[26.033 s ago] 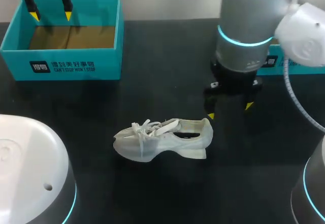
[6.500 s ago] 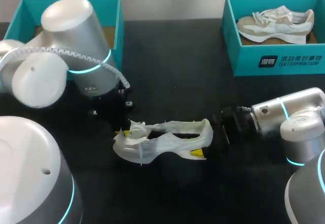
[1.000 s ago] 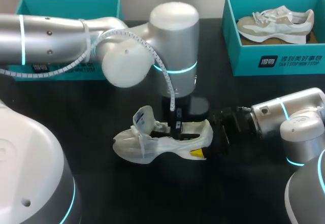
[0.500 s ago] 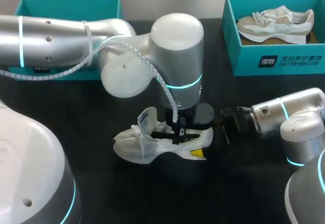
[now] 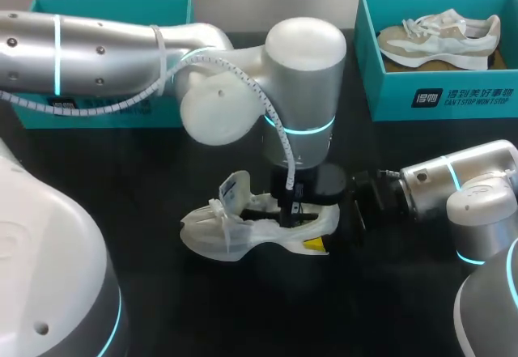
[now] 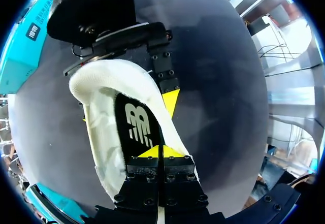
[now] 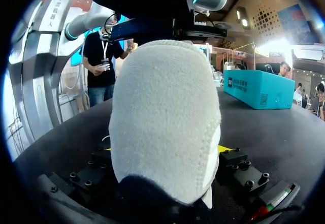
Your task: Take the shoe out of the shoebox, open the shoe tongue, remove and reinsert the insole, then place the shoe into the shoebox
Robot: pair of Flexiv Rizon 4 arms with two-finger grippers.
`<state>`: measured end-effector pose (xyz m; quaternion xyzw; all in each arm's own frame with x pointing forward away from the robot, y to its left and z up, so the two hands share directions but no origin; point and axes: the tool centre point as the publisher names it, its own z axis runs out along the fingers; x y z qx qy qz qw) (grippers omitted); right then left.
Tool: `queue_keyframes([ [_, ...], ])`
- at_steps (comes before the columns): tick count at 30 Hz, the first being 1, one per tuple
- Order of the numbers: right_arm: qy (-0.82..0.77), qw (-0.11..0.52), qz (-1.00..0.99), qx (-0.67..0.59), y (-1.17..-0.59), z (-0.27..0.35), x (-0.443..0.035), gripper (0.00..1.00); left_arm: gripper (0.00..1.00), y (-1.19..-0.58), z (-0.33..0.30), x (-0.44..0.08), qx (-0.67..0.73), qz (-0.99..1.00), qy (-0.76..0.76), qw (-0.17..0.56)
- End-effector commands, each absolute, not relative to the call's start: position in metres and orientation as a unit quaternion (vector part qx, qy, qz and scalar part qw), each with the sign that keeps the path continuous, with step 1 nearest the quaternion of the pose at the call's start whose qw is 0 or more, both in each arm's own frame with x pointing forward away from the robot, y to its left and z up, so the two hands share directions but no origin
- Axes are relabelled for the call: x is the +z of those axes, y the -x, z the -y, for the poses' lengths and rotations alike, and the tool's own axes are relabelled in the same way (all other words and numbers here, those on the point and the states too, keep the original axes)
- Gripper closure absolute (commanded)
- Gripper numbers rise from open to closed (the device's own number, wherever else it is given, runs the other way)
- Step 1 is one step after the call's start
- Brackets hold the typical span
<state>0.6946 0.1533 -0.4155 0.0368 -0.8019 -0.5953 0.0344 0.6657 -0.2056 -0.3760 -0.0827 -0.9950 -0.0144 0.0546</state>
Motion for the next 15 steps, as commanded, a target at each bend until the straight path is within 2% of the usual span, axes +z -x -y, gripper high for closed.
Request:
queue_keyframes([
  [1,-0.036,0.035,0.803,-0.594,-0.694,-0.154,-0.417,1.0,1.0,-0.662,0.196,-0.382,-0.013,0.995,0.079,0.057],
  [12,-0.036,0.035,0.803,-0.594,-0.694,-0.154,-0.417,1.0,1.0,-0.662,0.178,-0.39,-0.016,0.997,0.058,0.042],
  [13,-0.036,0.035,0.803,-0.594,-0.694,-0.154,-0.417,1.0,0.93,-0.662,0.178,-0.392,-0.016,0.997,0.059,0.043],
  [14,-0.036,0.035,0.803,-0.594,-0.694,-0.154,-0.417,1.0,0.8,-0.661,0.178,-0.394,-0.017,0.997,0.058,0.044],
  [15,-0.036,0.035,0.803,-0.594,-0.694,-0.154,-0.417,1.0,0.73,-0.661,0.177,-0.395,-0.015,0.997,0.059,0.046],
])
